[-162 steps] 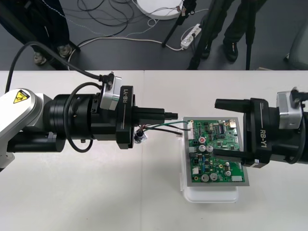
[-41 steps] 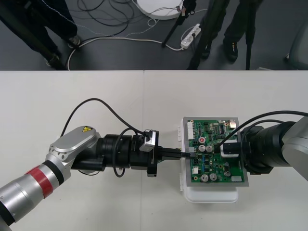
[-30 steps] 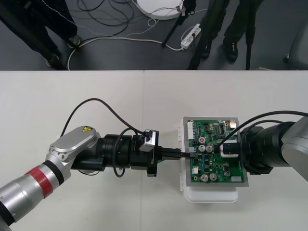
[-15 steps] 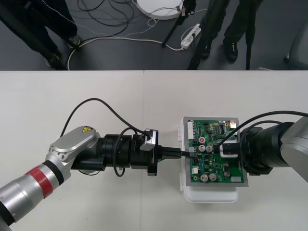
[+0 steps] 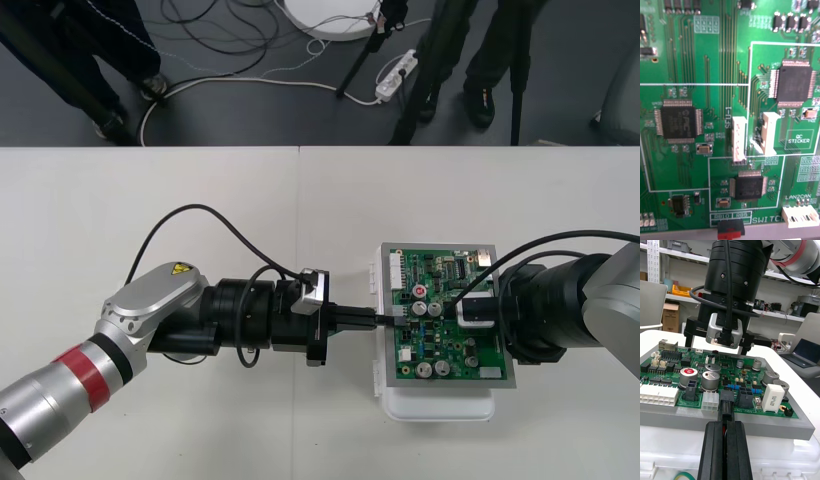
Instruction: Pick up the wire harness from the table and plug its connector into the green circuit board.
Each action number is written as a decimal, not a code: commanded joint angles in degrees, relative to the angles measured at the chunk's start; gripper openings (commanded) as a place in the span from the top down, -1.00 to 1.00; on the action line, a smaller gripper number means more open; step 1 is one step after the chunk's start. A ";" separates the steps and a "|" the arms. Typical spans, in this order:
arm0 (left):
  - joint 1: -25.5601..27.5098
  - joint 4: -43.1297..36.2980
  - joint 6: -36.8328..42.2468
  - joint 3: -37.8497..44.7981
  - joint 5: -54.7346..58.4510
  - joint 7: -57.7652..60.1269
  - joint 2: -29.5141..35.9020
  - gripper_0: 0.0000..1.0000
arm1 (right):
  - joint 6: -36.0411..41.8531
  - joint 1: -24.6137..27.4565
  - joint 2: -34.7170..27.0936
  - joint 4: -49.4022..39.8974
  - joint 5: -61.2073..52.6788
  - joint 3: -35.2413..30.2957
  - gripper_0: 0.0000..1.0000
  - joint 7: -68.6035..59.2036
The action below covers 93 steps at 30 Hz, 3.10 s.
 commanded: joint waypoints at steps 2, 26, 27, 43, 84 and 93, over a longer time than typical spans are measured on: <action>-2.21 -0.85 2.07 -1.11 -0.40 -5.32 -2.37 1.00 | 0.28 -1.50 2.45 -1.42 -1.29 0.31 -1.00 -1.16; -2.21 -0.85 3.03 -1.37 -0.49 -5.24 -4.66 1.00 | 0.28 -1.50 2.45 -1.68 -2.00 -0.21 -1.00 -1.68; -2.21 -0.94 3.12 -1.37 -0.49 -5.24 -4.74 1.00 | 0.28 -1.59 2.45 -1.68 -2.08 -0.21 -1.00 -1.68; -2.13 -0.94 3.12 -1.37 -0.49 -5.32 -2.90 1.00 | 0.28 -1.50 2.09 -1.68 -1.91 -0.48 -1.00 -1.59; 9.65 -7.44 -4.53 9.70 -8.05 -0.14 16.44 -1.00 | 0.19 0.96 -11.62 9.66 -34.52 -25.09 -1.00 19.94; 14.49 -9.72 -22.63 23.94 -17.01 9.00 20.48 -1.00 | -1.04 2.45 -11.62 13.35 -55.61 -33.17 -1.00 25.48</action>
